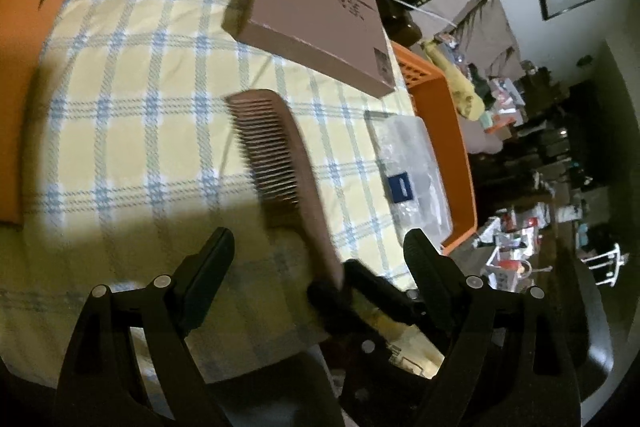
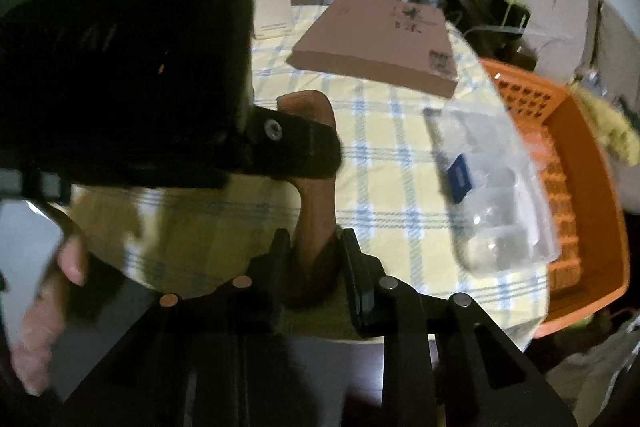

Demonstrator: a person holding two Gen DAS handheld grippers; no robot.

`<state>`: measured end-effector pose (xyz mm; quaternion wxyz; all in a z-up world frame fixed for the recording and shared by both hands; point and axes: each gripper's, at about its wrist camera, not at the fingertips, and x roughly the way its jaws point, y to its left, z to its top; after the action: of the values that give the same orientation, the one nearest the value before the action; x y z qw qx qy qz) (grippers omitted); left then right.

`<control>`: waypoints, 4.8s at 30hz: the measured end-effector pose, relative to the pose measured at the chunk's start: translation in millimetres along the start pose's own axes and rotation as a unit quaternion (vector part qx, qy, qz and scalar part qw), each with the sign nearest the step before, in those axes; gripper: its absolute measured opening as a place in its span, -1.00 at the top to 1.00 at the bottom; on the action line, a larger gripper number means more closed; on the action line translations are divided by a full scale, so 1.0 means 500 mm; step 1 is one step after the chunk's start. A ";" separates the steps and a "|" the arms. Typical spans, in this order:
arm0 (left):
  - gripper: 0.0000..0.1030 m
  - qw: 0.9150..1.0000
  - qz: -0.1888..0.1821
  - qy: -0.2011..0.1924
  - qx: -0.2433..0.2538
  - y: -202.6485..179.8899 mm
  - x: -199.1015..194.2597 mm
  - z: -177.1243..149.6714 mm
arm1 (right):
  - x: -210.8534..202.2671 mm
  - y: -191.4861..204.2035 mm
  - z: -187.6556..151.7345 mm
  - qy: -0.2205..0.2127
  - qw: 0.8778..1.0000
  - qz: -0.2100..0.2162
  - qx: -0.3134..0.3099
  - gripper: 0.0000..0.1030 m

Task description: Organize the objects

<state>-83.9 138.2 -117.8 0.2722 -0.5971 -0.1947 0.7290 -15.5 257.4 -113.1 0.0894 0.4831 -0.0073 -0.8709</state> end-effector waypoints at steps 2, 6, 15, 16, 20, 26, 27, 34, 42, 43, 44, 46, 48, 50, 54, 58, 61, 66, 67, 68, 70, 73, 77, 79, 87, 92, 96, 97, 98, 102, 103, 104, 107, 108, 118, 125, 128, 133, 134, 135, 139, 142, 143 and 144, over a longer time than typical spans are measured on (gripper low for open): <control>-0.64 1.000 -0.019 0.008 -0.004 -0.002 0.003 -0.007 | -0.002 -0.010 0.000 0.008 0.999 0.043 0.028 0.52; -0.59 0.998 -0.052 0.018 -0.021 0.000 0.007 -0.015 | 0.001 -0.025 -0.003 0.018 0.991 0.110 0.068 0.52; 0.51 0.997 -0.064 0.011 -0.037 0.008 -0.010 -0.010 | -0.035 -0.034 0.017 -0.005 0.993 0.098 0.064 0.51; 0.54 0.997 -0.066 0.008 -0.036 0.004 -0.016 -0.009 | -0.042 -0.035 0.021 -0.009 0.993 0.096 0.062 0.51; 0.63 0.997 -0.075 -0.016 -0.027 -0.015 -0.056 0.000 | -0.072 -0.015 0.037 -0.025 0.994 0.093 0.053 0.51; 0.65 0.995 -0.086 -0.052 -0.016 -0.031 -0.125 0.020 | -0.125 0.024 0.076 -0.054 0.994 0.088 0.029 0.51; 0.65 0.994 -0.087 -0.059 -0.017 -0.029 -0.138 0.024 | -0.131 0.029 0.083 -0.057 0.994 0.090 0.026 0.51; 0.68 0.993 -0.076 -0.092 -0.024 -0.005 -0.207 0.058 | -0.155 0.087 0.136 -0.072 0.992 0.100 -0.004 0.51; 0.67 0.989 -0.060 -0.124 -0.050 0.062 -0.285 0.111 | -0.140 0.167 0.213 -0.074 0.988 0.131 -0.022 0.51; 0.67 0.989 -0.058 -0.127 -0.053 0.072 -0.294 0.118 | -0.137 0.176 0.222 -0.074 0.988 0.134 -0.025 0.51; 0.67 0.988 -0.056 -0.130 -0.056 0.083 -0.304 0.127 | -0.132 0.193 0.238 -0.073 0.987 0.137 -0.029 0.51; 0.67 0.988 -0.055 -0.133 -0.063 0.109 -0.321 0.142 | -0.121 0.218 0.261 -0.072 0.987 0.141 -0.037 0.51; 0.68 0.987 -0.053 -0.136 -0.070 0.135 -0.337 0.158 | -0.109 0.239 0.281 -0.070 0.986 0.148 -0.040 0.51; 0.67 0.986 -0.045 -0.140 -0.073 0.158 -0.351 0.173 | -0.094 0.258 0.301 -0.064 0.985 0.157 -0.040 0.51; 0.67 0.986 -0.032 -0.144 -0.082 0.200 -0.367 0.198 | -0.065 0.308 0.335 -0.057 0.985 0.158 -0.049 0.52; 0.67 0.986 -0.019 -0.140 -0.091 0.238 -0.373 0.225 | -0.035 0.339 0.360 -0.049 0.985 0.155 -0.055 0.52; 0.67 0.987 -0.008 -0.132 -0.096 0.263 -0.369 0.248 | -0.011 0.353 0.373 -0.042 0.986 0.154 -0.053 0.52; 0.67 0.988 0.001 -0.105 -0.116 0.317 -0.338 0.281 | 0.052 0.367 0.394 -0.014 0.987 0.157 -0.040 0.52; 0.67 0.988 0.005 -0.099 -0.119 0.326 -0.330 0.286 | 0.068 0.368 0.396 -0.006 0.987 0.159 -0.035 0.52; 0.67 0.988 0.008 -0.095 -0.122 0.335 -0.321 0.290 | 0.082 0.371 0.399 0.001 0.987 0.159 -0.031 0.52; 0.67 0.988 0.010 -0.085 -0.127 0.352 -0.305 0.297 | 0.106 0.372 0.404 0.012 0.987 0.157 -0.026 0.52; 0.67 0.988 0.012 -0.072 -0.133 0.371 -0.286 0.302 | 0.134 0.376 0.407 0.028 0.989 0.145 -0.025 0.52; 0.66 0.988 0.013 -0.065 -0.142 0.396 -0.279 0.302 | 0.163 0.379 0.408 0.050 0.989 0.139 -0.020 0.52; 0.66 0.986 0.014 -0.071 -0.148 0.410 -0.287 0.299 | 0.172 0.384 0.411 0.055 0.989 0.132 -0.022 0.52; 0.56 0.981 0.053 -0.111 -0.150 0.445 -0.362 0.289 | 0.204 0.392 0.409 0.076 0.991 0.105 -0.025 0.89; 0.43 0.977 0.073 -0.118 -0.164 0.476 -0.383 0.283 | 0.197 0.401 0.410 0.067 0.991 0.112 -0.028 0.76; 0.42 0.976 0.082 -0.114 -0.165 0.488 -0.376 0.280 | 0.210 0.429 0.417 0.069 0.992 0.089 -0.056 0.41; 0.42 0.977 0.081 -0.111 -0.165 0.489 -0.371 0.281 | 0.214 0.439 0.417 0.072 0.992 0.082 -0.066 0.41; 0.42 0.977 0.079 -0.107 -0.164 0.490 -0.366 0.281 | 0.218 0.447 0.415 0.074 0.991 0.077 -0.076 0.41; 0.42 0.978 0.082 -0.099 -0.162 0.490 -0.352 0.285 | 0.239 0.473 0.409 0.093 0.988 0.052 -0.109 0.41; 0.42 0.979 0.082 -0.097 -0.162 0.492 -0.349 0.287 | 0.244 0.477 0.410 0.100 0.987 0.048 -0.115 0.41; 0.42 0.979 0.082 -0.094 -0.162 0.492 -0.346 0.288 | 0.250 0.481 0.408 0.109 0.985 0.043 -0.123 0.40; 0.42 0.980 0.080 -0.090 -0.160 0.492 -0.340 0.289 | 0.266 0.482 0.402 0.130 0.983 0.023 -0.131 0.40; 0.42 0.980 0.081 -0.088 -0.158 0.490 -0.337 0.291 | 0.268 0.479 0.402 0.132 0.983 0.023 -0.129 0.43; 0.42 0.983 0.092 -0.066 -0.146 0.479 -0.308 0.307 | 0.270 0.428 0.407 0.133 0.988 0.008 -0.082 0.64; 0.38 0.982 0.092 -0.092 -0.134 0.477 -0.355 0.296 | 0.226 0.430 0.407 0.103 0.991 0.038 -0.073 0.40; 0.33 0.981 0.099 -0.101 -0.132 0.481 -0.378 0.292 | 0.197 0.425 0.408 0.086 0.992 0.054 -0.069 0.36; 0.16 0.981 0.112 -0.103 -0.118 0.465 -0.390 0.278 | 0.155 0.416 0.406 0.069 0.993 0.069 -0.073 0.17; 0.06 0.982 0.112 -0.104 -0.114 0.460 -0.393 0.274 | 0.143 0.412 0.405 0.063 0.993 0.070 -0.074 0.15; 0.00 0.982 0.112 -0.106 -0.110 0.454 -0.396 0.268 | 0.137 0.408 0.404 0.060 0.993 0.068 -0.075 0.14; -0.32 0.982 0.107 -0.120 -0.099 0.423 -0.410 0.242 | 0.101 0.390 0.388 0.045 0.994 0.076 -0.071 0.04; -0.46 0.982 0.112 -0.130 -0.082 0.390 -0.423 0.219 | 0.067 0.375 0.374 0.032 0.994 0.082 -0.069 -0.01; -0.56 0.982 0.113 -0.132 -0.078 0.382 -0.426 0.215 | 0.053 0.371 0.368 0.026 0.994 0.082 -0.070 -0.04; -0.61 0.981 0.113 -0.137 -0.072 0.369 -0.432 0.207 | 0.038 0.367 0.361 0.017 0.994 0.080 -0.071 -0.06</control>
<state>-185.3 -136.6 -43.4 0.1149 -0.5276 -0.2134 0.8142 -150.2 60.6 -14.7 0.1933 0.4885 0.0171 -0.8507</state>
